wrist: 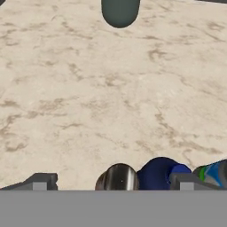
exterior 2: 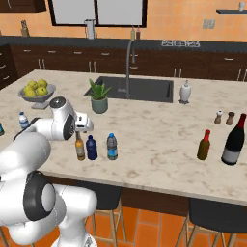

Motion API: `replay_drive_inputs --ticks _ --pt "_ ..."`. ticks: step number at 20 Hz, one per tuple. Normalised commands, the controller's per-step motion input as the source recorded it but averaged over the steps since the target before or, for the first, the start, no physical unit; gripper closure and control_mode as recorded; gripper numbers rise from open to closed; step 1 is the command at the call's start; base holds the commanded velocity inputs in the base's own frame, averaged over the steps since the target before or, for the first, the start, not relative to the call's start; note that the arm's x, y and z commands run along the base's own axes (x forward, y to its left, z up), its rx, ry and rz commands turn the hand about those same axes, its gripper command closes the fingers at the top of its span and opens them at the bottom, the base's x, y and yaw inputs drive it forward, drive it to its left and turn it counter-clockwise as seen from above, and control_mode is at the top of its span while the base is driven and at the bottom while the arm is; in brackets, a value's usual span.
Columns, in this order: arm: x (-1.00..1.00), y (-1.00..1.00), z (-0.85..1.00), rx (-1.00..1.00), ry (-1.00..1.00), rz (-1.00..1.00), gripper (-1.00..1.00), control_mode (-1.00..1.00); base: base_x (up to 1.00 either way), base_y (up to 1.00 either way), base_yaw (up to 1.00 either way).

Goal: Move the plastic bottles in the middle to the plastics group, and the glass bottles in the middle to the glass group.

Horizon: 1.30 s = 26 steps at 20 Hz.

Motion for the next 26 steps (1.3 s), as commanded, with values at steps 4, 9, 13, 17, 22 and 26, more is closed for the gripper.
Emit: replay_drive_inputs --ticks 4,9,13,17,22,26 --pt "0.01 0.00 -0.02 0.00 0.00 0.00 -1.00 -1.00 0.00 0.00 0.00" --pt "0.09 0.00 0.00 0.00 0.00 0.00 -1.00 -1.00 0.00 0.00 0.00" --pt "0.05 0.00 0.00 0.00 0.00 0.00 -1.00 -1.00 0.00 0.00 0.00" --pt "0.00 0.00 0.00 0.00 0.00 0.00 -1.00 -1.00 0.00 0.00 0.00" --pt "0.00 0.00 0.00 0.00 0.00 0.00 1.00 -1.00 0.00 0.00 0.00" --pt "0.00 0.00 0.00 0.00 0.00 0.00 1.00 -1.00 0.00 0.00 0.00"
